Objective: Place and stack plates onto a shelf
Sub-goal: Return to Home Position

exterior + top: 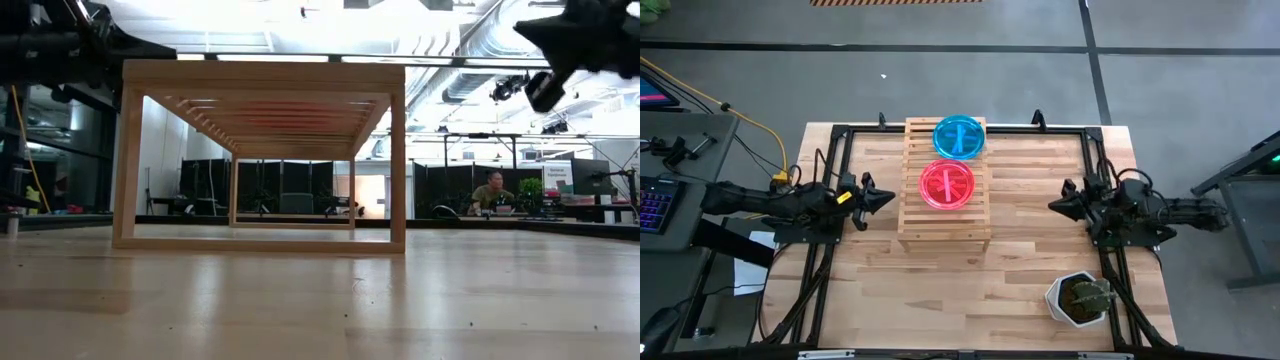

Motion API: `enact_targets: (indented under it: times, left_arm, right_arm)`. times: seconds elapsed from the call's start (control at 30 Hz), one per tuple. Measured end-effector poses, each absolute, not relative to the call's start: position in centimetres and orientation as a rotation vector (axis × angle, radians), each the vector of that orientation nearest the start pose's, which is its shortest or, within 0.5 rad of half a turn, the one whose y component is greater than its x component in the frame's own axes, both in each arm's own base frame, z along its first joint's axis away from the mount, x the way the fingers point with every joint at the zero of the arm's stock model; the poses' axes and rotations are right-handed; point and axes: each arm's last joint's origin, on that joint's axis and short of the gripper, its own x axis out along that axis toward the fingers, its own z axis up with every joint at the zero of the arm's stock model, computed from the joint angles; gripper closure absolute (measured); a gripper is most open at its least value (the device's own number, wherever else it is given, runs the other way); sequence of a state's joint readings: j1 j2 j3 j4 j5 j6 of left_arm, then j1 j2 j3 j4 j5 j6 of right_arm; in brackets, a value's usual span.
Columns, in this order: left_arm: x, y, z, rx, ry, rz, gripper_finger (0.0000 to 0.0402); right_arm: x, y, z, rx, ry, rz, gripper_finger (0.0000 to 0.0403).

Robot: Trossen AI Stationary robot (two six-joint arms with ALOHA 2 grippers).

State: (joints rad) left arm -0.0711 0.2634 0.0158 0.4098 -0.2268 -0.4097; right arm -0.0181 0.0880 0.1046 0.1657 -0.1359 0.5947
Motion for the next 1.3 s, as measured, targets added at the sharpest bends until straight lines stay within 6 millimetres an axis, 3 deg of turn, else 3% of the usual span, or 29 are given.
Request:
enact_targets:
  times: [0.2,0.5,1.3]
  left_arm:
    - [11.0,-0.1,18.0,-0.424,-0.129,0.133,0.0401]
    - [10.2,-0.1,16.6,-0.391,0.004,0.15,0.0401]
    - [9.7,-0.2,17.1,-0.396,-0.067,0.099,0.0401]
  right_arm:
    - [9.3,0.3,19.2,0.564,-0.188,0.143,0.0403]
    - [9.7,0.1,16.9,0.47,-0.017,0.037,0.0403]
    - [9.7,0.1,16.8,0.493,-0.011,0.039,0.0403]
